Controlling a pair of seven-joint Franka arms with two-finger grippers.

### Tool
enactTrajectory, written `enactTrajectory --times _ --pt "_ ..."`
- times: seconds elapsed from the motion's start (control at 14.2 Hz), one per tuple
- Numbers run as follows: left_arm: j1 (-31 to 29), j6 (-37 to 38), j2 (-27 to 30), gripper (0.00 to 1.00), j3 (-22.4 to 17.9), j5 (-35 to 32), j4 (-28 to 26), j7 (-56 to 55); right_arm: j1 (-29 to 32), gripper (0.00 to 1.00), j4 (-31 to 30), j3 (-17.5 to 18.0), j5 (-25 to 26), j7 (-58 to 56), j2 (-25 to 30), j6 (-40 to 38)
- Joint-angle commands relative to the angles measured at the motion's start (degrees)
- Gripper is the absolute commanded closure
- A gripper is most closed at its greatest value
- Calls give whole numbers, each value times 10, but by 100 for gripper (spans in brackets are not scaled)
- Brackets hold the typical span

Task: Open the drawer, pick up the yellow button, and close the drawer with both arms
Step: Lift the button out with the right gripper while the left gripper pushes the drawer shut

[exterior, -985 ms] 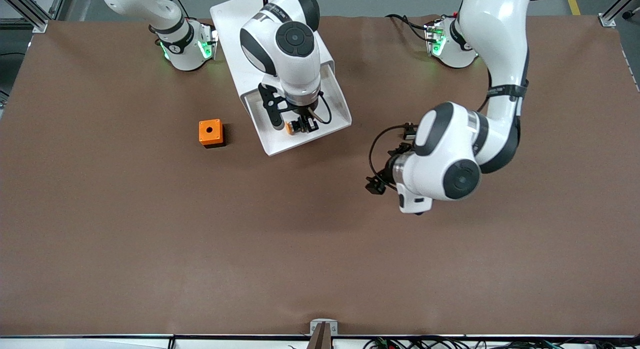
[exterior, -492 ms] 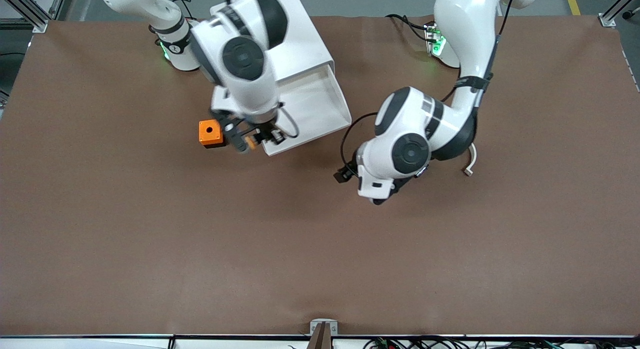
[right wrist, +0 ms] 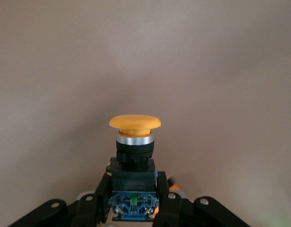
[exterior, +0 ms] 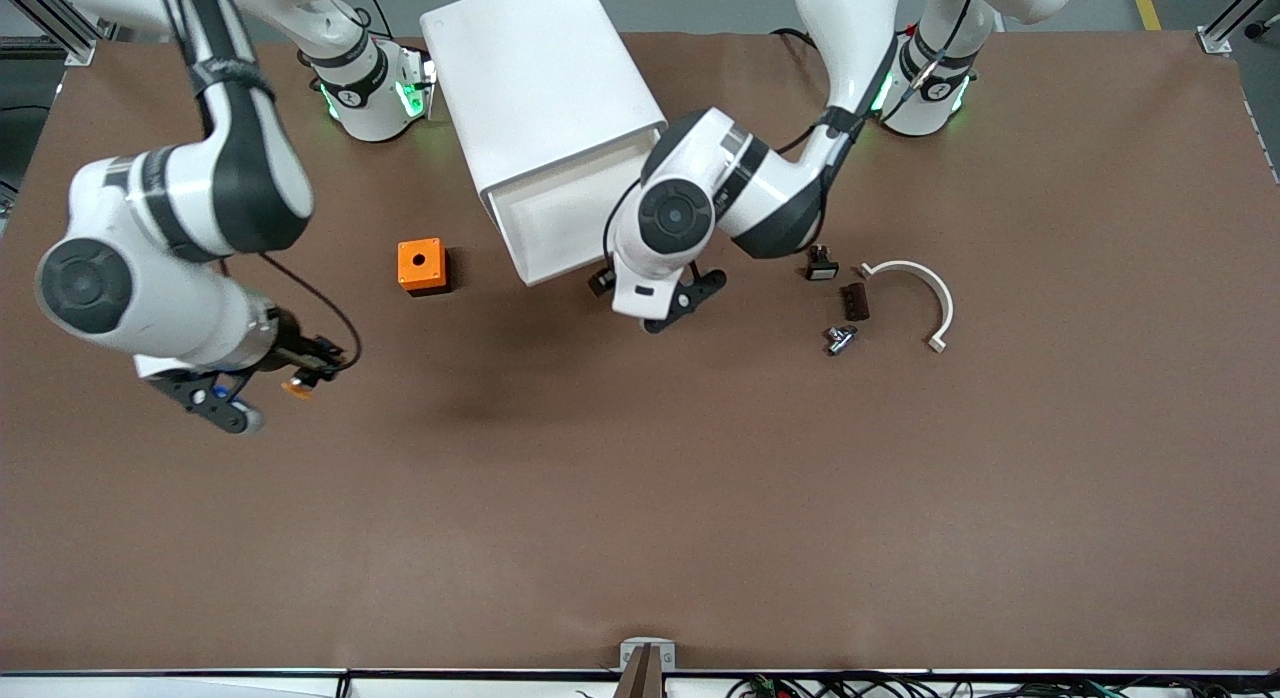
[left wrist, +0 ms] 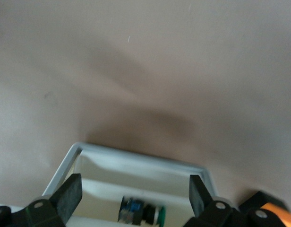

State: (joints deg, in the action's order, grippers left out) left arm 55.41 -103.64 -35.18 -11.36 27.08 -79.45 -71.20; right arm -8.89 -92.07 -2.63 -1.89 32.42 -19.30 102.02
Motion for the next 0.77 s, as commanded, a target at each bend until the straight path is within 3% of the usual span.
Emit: enactTrajectory --times 0.0,0.35,0.7 --pt "45 -11 56 0 -2 -8 -76 -38 75 100 -64 14 11 -131 9 68" --pt "80 -33 56 0 22 -5 -84 -100 167 100 -123 14 22 -310 -14 208" --pt "81 -36 55 0 41 -10 -91 -137 210 100 -187 14 22 -415 -64 376"
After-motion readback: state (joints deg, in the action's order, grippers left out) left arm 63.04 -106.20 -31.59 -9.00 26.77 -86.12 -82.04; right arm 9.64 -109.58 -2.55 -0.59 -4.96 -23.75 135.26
